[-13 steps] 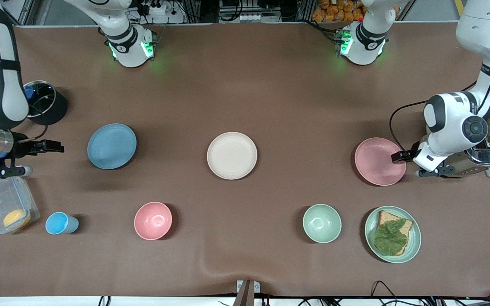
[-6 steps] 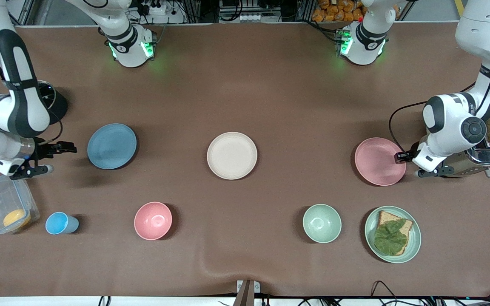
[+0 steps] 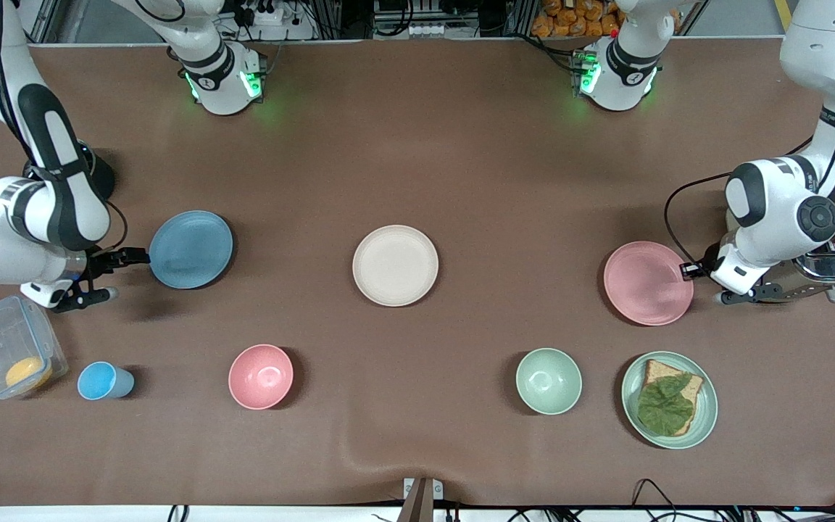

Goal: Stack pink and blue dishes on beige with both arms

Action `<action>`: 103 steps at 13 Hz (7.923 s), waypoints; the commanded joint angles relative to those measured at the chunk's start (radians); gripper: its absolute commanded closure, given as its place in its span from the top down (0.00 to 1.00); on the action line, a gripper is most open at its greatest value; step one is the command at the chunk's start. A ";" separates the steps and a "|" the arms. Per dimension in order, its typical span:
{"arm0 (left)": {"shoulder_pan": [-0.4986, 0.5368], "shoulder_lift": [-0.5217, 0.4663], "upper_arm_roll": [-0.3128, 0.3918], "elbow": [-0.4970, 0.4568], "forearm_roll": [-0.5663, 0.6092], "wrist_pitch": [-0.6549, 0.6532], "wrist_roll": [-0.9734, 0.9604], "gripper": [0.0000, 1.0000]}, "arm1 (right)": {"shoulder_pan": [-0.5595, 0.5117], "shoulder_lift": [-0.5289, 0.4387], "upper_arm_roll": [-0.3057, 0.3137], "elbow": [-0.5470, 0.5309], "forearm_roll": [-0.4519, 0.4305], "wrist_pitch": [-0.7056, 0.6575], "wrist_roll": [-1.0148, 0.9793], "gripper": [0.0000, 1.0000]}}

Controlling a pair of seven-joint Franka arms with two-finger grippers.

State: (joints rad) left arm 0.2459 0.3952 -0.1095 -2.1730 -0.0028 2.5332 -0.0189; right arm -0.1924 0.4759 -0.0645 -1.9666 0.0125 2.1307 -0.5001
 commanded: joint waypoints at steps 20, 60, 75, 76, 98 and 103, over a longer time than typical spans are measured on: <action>-0.428 0.118 -0.404 0.297 -0.063 -0.058 -0.837 0.00 | -0.004 0.067 0.031 0.058 0.050 -0.101 -0.029 0.00; -0.305 -0.177 -0.240 0.389 0.262 -0.283 -0.653 1.00 | 0.355 0.058 0.049 0.334 0.338 -0.459 0.480 0.00; -0.220 -0.315 -0.107 0.628 0.092 -0.768 -0.087 1.00 | 0.626 0.217 0.049 0.390 0.618 -0.226 0.661 0.00; -0.218 -0.326 -0.107 0.628 0.075 -0.780 -0.061 1.00 | 0.628 0.224 0.049 0.390 0.618 -0.215 0.661 0.00; -0.224 -0.418 -0.019 0.634 0.035 -0.930 0.091 1.00 | 0.447 0.103 0.028 0.442 0.448 -0.405 0.643 1.00; -0.260 -0.429 0.019 0.634 0.003 -0.939 -0.008 1.00 | 0.337 0.055 0.029 0.555 0.216 -0.563 0.624 1.00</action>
State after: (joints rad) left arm 0.0145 -0.0132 -0.1165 -1.5404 0.0188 1.6168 0.0173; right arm 0.1723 0.5489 -0.0518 -1.4473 0.3085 1.5996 0.1284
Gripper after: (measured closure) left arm 0.000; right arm 0.000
